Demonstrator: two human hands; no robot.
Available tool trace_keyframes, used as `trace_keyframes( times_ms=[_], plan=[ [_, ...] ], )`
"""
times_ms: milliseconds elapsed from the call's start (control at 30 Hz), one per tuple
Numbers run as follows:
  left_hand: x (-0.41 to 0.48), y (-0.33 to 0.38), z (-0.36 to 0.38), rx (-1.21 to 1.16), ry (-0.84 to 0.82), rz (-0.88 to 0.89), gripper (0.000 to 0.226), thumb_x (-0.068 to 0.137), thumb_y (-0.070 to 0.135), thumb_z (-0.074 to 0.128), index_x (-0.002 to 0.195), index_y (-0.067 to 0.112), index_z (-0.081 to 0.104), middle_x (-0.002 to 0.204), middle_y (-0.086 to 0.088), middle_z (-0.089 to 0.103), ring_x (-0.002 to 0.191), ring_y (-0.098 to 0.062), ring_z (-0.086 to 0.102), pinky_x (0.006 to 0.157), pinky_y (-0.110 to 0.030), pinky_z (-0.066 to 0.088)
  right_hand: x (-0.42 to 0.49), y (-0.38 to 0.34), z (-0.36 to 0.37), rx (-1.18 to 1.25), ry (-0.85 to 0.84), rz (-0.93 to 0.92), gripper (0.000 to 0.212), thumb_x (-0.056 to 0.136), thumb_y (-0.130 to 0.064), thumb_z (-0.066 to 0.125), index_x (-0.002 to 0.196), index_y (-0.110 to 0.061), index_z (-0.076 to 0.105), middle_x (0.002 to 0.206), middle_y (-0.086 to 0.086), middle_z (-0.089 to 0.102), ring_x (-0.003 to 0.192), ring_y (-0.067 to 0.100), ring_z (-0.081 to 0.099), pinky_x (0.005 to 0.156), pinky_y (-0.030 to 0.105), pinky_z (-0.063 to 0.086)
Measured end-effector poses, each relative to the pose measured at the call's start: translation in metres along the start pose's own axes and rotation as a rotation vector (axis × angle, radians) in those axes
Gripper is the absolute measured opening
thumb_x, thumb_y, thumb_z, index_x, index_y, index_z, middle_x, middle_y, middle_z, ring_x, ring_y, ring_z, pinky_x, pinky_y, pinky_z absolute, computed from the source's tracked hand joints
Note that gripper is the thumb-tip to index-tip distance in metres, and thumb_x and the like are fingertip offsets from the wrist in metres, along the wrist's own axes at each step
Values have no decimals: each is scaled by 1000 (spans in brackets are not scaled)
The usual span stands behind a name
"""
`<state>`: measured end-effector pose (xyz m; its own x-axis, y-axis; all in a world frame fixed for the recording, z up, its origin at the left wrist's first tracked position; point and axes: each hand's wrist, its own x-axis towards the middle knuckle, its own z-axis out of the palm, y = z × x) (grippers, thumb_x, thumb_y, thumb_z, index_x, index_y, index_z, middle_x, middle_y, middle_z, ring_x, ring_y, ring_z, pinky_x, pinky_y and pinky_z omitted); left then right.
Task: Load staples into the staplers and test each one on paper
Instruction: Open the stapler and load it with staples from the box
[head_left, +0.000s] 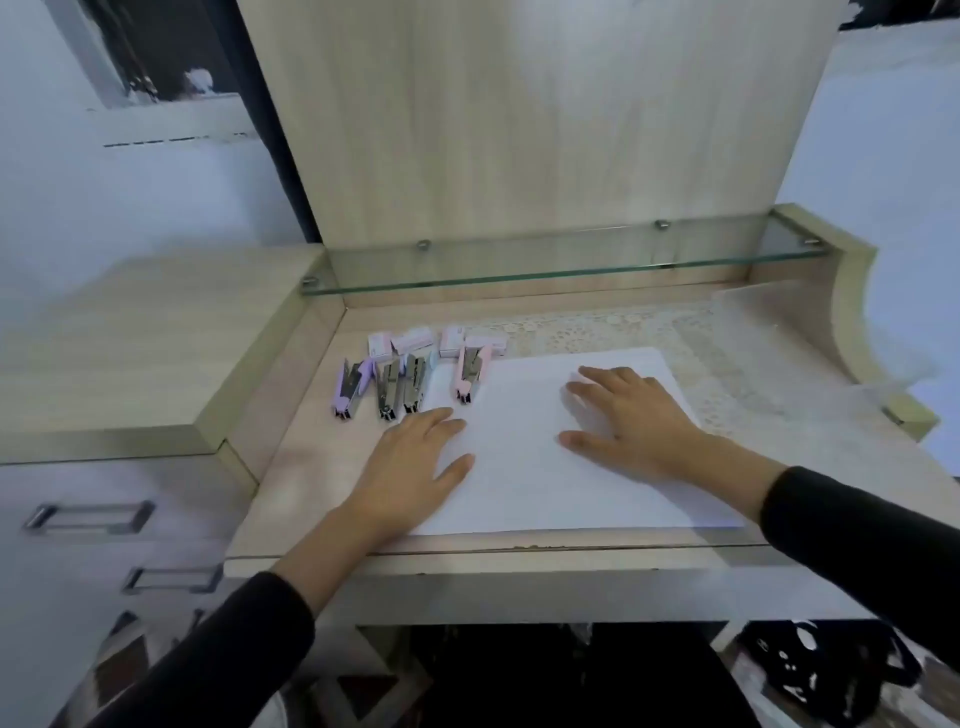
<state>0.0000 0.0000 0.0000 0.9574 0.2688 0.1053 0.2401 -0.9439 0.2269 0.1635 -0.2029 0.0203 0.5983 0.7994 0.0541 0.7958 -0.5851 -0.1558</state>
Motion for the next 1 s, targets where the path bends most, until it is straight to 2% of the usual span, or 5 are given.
trace_keyframes(
  times_ms=[167,400,667,867,1000],
  plan=[
    [-1,2,-3,10,-19,10,83,71,66,10,136,25,37,147,7,31,135,-10,23,109,-26,17,10,-3,0,31,-46,-54,75,80,-67,34,144,-28,23,155,-6,13,142,18,11,114,36,10],
    [25,6,-32,-85,75,-28,37,92,37,48,124,19,52,131,5,50,119,-12,44,94,-24,33,15,1,5,55,-53,-68,66,87,-58,41,143,-28,23,155,-6,14,143,16,10,115,32,9],
    [86,17,-45,-173,111,-267,52,85,32,60,128,6,46,121,-10,56,108,-28,53,82,-32,42,17,6,13,122,-34,-69,81,72,-70,24,143,-30,23,155,-7,15,143,14,8,115,34,4],
    [100,21,-27,-168,127,-359,30,79,31,64,67,8,47,63,-4,48,60,-20,49,50,-27,32,19,7,16,119,-32,-71,70,85,-64,38,144,-30,22,155,-7,13,143,13,7,115,33,3],
    [101,19,-22,-158,149,-373,33,78,25,63,55,7,49,49,-1,41,46,-12,39,42,-25,24,19,7,16,129,-21,-71,67,86,-61,39,144,-30,22,155,-7,13,143,13,6,116,34,2]
  ],
)
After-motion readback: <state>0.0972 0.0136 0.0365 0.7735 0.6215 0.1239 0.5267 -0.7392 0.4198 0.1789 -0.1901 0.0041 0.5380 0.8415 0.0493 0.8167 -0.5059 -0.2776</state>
